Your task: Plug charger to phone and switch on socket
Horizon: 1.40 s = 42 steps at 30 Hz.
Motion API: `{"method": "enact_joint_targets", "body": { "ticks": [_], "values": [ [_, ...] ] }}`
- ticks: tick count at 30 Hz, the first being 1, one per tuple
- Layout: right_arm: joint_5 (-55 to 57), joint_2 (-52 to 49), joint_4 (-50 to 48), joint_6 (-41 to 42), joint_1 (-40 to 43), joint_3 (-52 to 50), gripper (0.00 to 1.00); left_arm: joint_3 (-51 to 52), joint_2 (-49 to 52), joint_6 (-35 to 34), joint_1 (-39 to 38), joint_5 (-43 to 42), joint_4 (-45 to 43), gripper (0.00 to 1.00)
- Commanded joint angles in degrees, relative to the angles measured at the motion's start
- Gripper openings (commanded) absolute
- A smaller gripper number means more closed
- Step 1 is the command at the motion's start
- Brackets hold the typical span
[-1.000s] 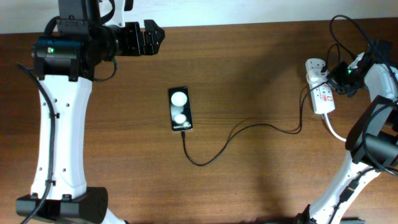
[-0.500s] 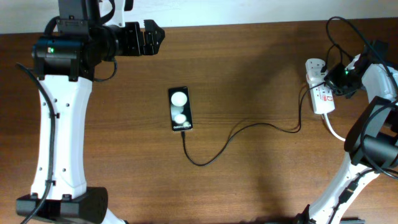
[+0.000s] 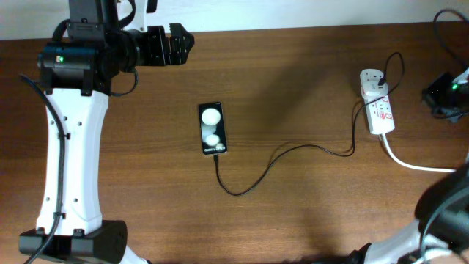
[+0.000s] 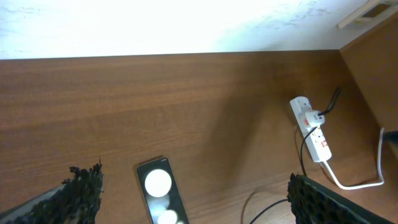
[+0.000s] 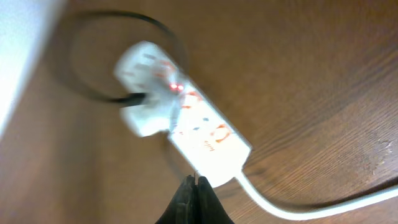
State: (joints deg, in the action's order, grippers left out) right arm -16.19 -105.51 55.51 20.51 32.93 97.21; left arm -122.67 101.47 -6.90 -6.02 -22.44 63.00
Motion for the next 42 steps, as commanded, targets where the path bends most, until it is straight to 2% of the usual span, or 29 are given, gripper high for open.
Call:
{"method": "enact_joint_targets", "body": {
  "ticks": [1,4,6,10,12,13,14,25,28,34,37,42],
  "values": [
    [-7.1,11.5,3.0,-4.5,-2.0,-0.1,0.04,-0.4,-0.6,0.2,0.2,0.0,-0.1,0.99],
    [-7.4,22.6,8.4,-12.9,-5.8,-0.1,0.04,-0.4,-0.6,0.2,0.2,0.0,-0.1,0.99],
    [-7.3,31.2,14.5,-19.1,-10.4,-0.1,0.12,-0.4,-0.6,0.2,0.2,0.0,-0.1,0.99],
    [-7.3,41.4,23.4,-21.8,-17.6,-0.1,0.16,-0.4,-0.6,0.2,0.2,0.0,-0.1,0.99],
    [-7.4,46.2,28.1,-21.8,-19.9,-0.1,0.23,-0.4,-0.6,0.2,0.2,0.0,-0.1,0.99],
    [-7.3,47.8,29.4,-21.8,-19.9,-0.1,0.81,-0.4,-0.6,0.2,0.2,0.0,-0.1,0.99],
    [-7.0,49.3,30.1,-21.8,-19.9,-0.1,0.99,-0.4,-0.6,0.2,0.2,0.0,-0.1,0.99],
    [-7.1,50.4,30.8,-21.8,-20.4,-1.4,0.99,-0.4,-0.6,0.2,0.2,0.0,-0.1,0.99],
    [-2.3,56.6,15.7,-21.8,-26.3,-14.5,0.99,-0.4,-0.6,0.2,0.2,0.0,-0.1,0.99],
    [1.5,80.0,-26.6,-21.8,-30.1,-56.9,0.99,-0.4,-0.6,0.2,0.2,0.0,-0.1,0.99],
    [1.8,91.2,-39.8,-21.8,-30.1,-72.5,0.99,-0.4,-0.6,0.2,0.2,0.0,-0.1,0.99],
    [1.9,101.8,-54.8,-21.8,-30.1,-89.2,0.99,-0.4,-0.6,0.2,0.2,0.0,-0.1,0.99]
  ]
}}
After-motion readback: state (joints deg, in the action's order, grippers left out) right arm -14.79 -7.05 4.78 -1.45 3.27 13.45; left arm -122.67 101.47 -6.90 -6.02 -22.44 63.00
